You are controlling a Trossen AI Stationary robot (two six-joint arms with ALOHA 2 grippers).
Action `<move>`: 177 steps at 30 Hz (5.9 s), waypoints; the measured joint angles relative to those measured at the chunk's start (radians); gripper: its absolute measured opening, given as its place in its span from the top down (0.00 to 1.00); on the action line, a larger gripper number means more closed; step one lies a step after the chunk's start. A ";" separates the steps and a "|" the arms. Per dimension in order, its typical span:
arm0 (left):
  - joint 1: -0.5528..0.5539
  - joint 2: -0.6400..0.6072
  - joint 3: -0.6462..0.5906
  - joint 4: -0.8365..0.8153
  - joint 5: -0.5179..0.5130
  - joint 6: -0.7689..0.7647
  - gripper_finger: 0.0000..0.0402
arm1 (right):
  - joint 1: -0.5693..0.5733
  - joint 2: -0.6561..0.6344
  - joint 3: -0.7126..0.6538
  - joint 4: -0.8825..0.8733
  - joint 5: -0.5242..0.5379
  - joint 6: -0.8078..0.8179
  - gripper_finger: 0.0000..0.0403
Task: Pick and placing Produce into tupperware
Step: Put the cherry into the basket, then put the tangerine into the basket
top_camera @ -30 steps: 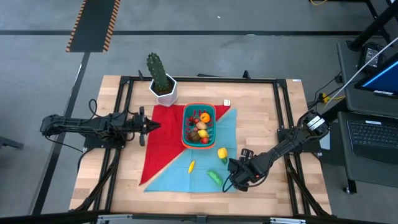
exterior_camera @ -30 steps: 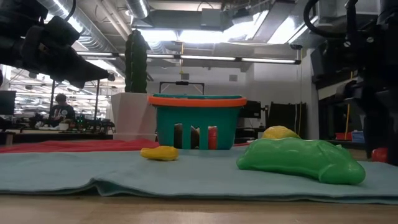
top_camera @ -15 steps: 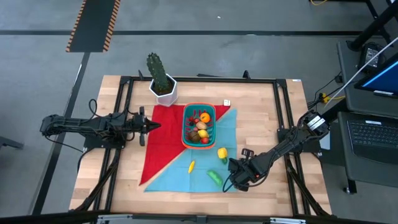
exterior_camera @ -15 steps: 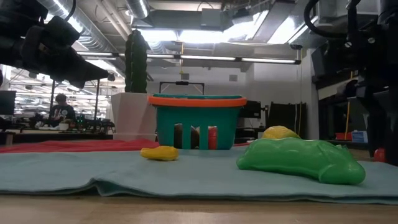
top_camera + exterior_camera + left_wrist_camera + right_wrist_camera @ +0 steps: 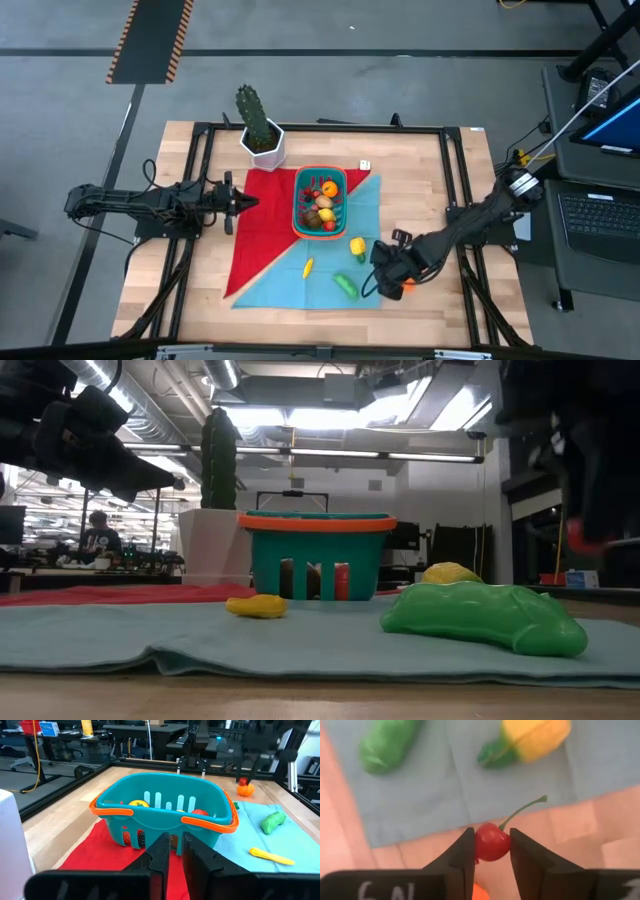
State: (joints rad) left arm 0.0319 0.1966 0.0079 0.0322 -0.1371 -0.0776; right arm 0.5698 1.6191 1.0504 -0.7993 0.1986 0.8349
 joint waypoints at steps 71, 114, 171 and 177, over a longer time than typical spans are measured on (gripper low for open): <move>0.000 0.000 0.000 0.000 0.000 0.002 0.99 | -0.537 -0.348 -0.636 1.514 -0.071 -0.816 0.75; 0.000 0.000 0.000 0.000 0.002 -0.028 0.81 | -0.633 -0.047 0.073 0.586 -0.383 -1.050 0.75; 0.000 0.000 0.000 -0.001 0.002 -0.027 0.88 | -0.648 0.113 0.100 0.678 -0.410 -1.042 0.63; 0.000 0.000 0.000 -0.004 0.021 -0.027 0.85 | -0.669 -0.025 0.078 0.619 -0.390 -0.988 0.63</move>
State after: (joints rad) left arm 0.0319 0.1963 0.0080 0.0282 -0.1163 -0.1051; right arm -0.0990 1.5946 1.1285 -0.1799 -0.1909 -0.1528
